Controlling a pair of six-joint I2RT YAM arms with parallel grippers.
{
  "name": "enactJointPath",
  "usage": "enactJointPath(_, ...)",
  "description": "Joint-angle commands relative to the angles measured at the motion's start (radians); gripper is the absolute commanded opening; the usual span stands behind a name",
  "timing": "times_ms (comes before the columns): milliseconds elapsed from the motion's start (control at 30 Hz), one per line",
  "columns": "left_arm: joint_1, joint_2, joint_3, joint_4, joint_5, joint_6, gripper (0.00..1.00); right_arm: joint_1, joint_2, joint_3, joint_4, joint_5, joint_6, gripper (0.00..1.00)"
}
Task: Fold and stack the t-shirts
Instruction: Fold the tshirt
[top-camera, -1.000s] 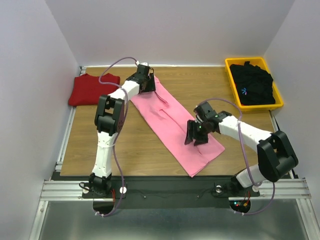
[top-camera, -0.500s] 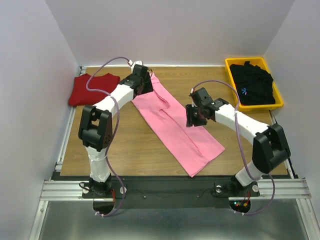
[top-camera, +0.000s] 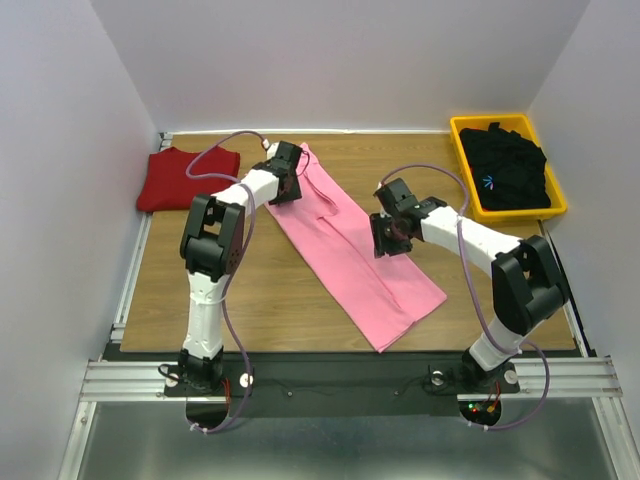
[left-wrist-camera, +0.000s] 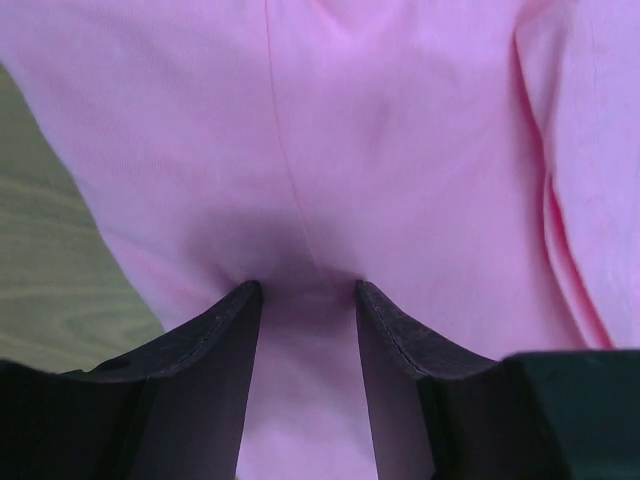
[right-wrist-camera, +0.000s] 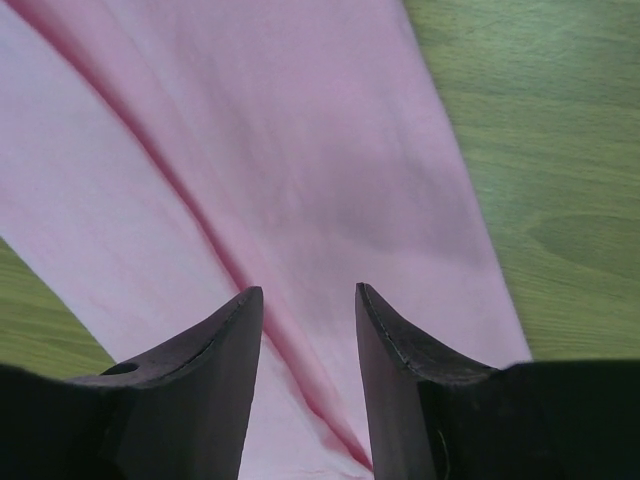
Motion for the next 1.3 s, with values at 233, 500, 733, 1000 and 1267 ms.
enactJointPath(233,0.075,0.229,0.324,-0.074,0.012,0.102,0.55,-0.001,0.039,-0.05,0.131,-0.18,0.134,0.48)
enactJointPath(500,0.118,0.321,0.499,0.031,0.153,0.201,0.58,0.006,0.088,-0.022,0.189,-0.285,0.175,0.48)
enactJointPath(733,0.124,0.315,0.514,0.102,0.208,0.245,0.66,0.039,0.141,-0.025,0.229,-0.338,0.218,0.48)
enactJointPath(1000,0.121,0.092,0.331,0.197,0.24,0.187,0.77,0.082,0.139,-0.007,0.252,-0.32,0.237,0.48)
enactJointPath(1267,0.043,-0.391,-0.053,0.153,0.095,-0.014,0.77,0.079,-0.006,0.007,0.211,-0.147,0.217,0.49)
